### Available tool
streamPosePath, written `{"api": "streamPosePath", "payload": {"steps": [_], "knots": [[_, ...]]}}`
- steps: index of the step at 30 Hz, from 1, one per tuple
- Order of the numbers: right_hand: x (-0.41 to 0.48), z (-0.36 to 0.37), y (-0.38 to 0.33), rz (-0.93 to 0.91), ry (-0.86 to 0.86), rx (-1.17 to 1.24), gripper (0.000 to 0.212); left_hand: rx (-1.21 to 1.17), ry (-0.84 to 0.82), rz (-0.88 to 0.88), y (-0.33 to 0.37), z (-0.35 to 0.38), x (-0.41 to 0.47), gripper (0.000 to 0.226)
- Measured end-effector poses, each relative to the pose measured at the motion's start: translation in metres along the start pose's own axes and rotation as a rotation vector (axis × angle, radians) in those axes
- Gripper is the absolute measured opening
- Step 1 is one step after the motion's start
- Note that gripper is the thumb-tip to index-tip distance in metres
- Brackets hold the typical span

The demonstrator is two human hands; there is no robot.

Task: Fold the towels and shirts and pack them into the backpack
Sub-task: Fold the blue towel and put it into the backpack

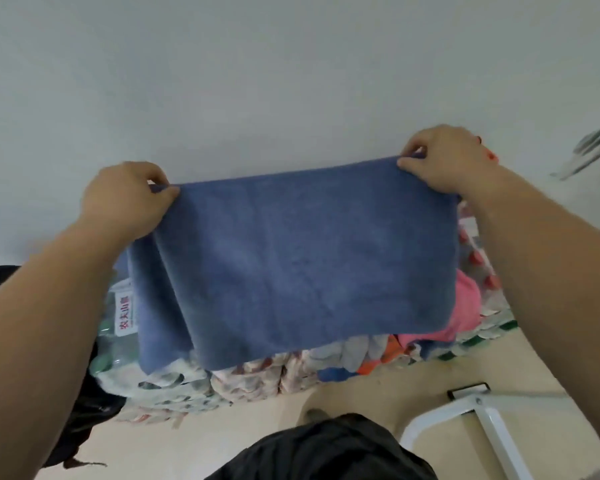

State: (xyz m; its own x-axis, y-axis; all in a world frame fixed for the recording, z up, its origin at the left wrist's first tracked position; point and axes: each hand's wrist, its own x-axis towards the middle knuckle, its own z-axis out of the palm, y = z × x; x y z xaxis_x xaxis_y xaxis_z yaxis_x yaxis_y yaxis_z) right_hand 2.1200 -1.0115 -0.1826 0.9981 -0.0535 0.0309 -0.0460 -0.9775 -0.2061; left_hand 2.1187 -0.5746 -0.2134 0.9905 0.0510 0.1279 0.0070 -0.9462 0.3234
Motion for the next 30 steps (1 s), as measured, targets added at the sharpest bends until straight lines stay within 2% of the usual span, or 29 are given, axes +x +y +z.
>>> {"api": "streamPosePath", "payload": {"steps": [2,4,7,9,13,20,22,24,27,30], "knots": [[0.006,0.046,-0.005,-0.029,0.158,-0.09,0.046,0.229,0.002,-0.032,0.005,0.036,0.005,0.048],[-0.01,0.1,-0.011,-0.098,0.198,-0.086,0.058,0.264,-0.015,0.001,0.015,0.08,-0.015,0.068],[-0.049,0.168,-0.011,-0.118,0.015,-0.035,0.073,0.234,-0.148,0.07,0.031,0.144,-0.066,0.078],[-0.063,0.199,0.001,-0.092,-0.093,-0.047,0.08,0.255,-0.288,0.028,0.034,0.177,-0.094,0.084],[-0.059,0.219,0.024,-0.026,-0.154,0.003,0.084,0.252,-0.335,-0.073,0.012,0.205,-0.121,0.093],[-0.057,0.215,0.034,-0.071,-0.156,0.057,0.09,0.248,-0.36,-0.05,0.004,0.198,-0.115,0.103],[-0.065,0.212,0.037,-0.123,-0.108,0.096,0.092,0.227,-0.302,0.026,0.015,0.193,-0.118,0.107],[-0.08,0.209,0.043,-0.202,-0.054,0.152,0.095,0.169,-0.223,0.228,0.026,0.19,-0.127,0.104],[-0.108,0.208,0.059,-0.344,0.05,0.184,0.081,0.098,-0.136,0.581,0.042,0.195,-0.141,0.08],[-0.132,0.21,0.078,-0.405,0.108,0.132,0.063,0.138,-0.203,0.71,0.042,0.211,-0.152,0.048]]}}
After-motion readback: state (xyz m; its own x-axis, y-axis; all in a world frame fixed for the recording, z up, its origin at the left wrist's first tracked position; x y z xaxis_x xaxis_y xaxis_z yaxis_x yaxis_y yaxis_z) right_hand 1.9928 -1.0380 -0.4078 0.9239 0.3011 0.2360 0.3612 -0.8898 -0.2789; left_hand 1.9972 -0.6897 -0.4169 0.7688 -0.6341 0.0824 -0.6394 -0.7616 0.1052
